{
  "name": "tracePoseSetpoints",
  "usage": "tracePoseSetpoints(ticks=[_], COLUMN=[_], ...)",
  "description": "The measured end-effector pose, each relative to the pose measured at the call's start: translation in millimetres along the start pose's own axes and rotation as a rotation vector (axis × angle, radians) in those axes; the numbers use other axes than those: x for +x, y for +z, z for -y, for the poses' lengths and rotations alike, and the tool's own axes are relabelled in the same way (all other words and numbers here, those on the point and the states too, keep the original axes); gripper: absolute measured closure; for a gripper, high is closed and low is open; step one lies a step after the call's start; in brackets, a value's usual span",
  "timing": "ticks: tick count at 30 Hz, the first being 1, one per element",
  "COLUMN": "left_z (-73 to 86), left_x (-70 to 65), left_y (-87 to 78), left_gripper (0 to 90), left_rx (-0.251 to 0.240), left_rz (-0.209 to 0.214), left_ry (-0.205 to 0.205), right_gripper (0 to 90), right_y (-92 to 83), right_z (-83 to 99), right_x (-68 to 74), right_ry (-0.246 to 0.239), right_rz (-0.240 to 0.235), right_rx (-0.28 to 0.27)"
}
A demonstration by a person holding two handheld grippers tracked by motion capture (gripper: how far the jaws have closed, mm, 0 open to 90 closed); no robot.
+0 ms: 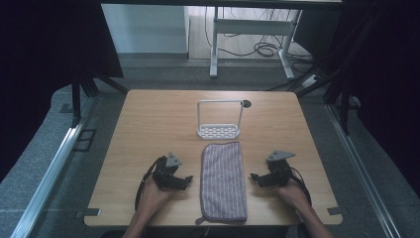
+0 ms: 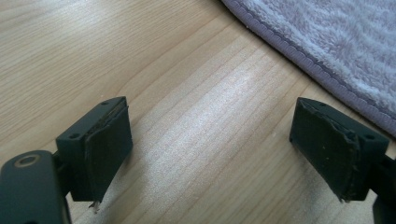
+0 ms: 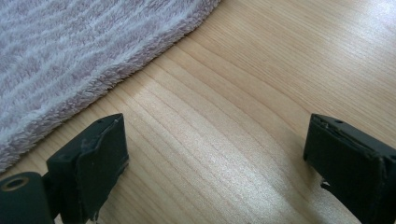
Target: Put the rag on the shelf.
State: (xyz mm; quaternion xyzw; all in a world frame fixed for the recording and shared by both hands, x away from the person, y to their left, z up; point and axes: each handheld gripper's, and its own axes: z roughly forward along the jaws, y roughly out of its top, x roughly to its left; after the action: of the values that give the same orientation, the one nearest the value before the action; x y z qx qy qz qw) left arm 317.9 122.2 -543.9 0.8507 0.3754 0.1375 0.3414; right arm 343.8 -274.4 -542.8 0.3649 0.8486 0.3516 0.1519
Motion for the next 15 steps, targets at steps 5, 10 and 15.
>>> tracePoseSetpoints(ticks=[5, 10, 15], left_z=[0.0, 0.1, 0.0], left_x=[-0.2, -0.4, -0.3], left_y=[0.0, 0.0, 0.1], left_gripper=[12.5, 12.5, 12.4], left_rx=[0.0, -0.001, -0.001], left_rz=[-0.002, -0.002, -0.003], left_ry=[-0.002, -0.004, -0.004], right_gripper=[5.5, 5.5, 5.6], right_y=[-0.1, -0.1, -0.2], right_z=[0.1, 0.1, 0.2], right_x=[-0.2, -0.2, -0.3], right_ry=[0.001, 0.001, -0.001], right_rz=[-0.002, -0.003, -0.005], right_rx=[-0.001, -0.001, -0.001])
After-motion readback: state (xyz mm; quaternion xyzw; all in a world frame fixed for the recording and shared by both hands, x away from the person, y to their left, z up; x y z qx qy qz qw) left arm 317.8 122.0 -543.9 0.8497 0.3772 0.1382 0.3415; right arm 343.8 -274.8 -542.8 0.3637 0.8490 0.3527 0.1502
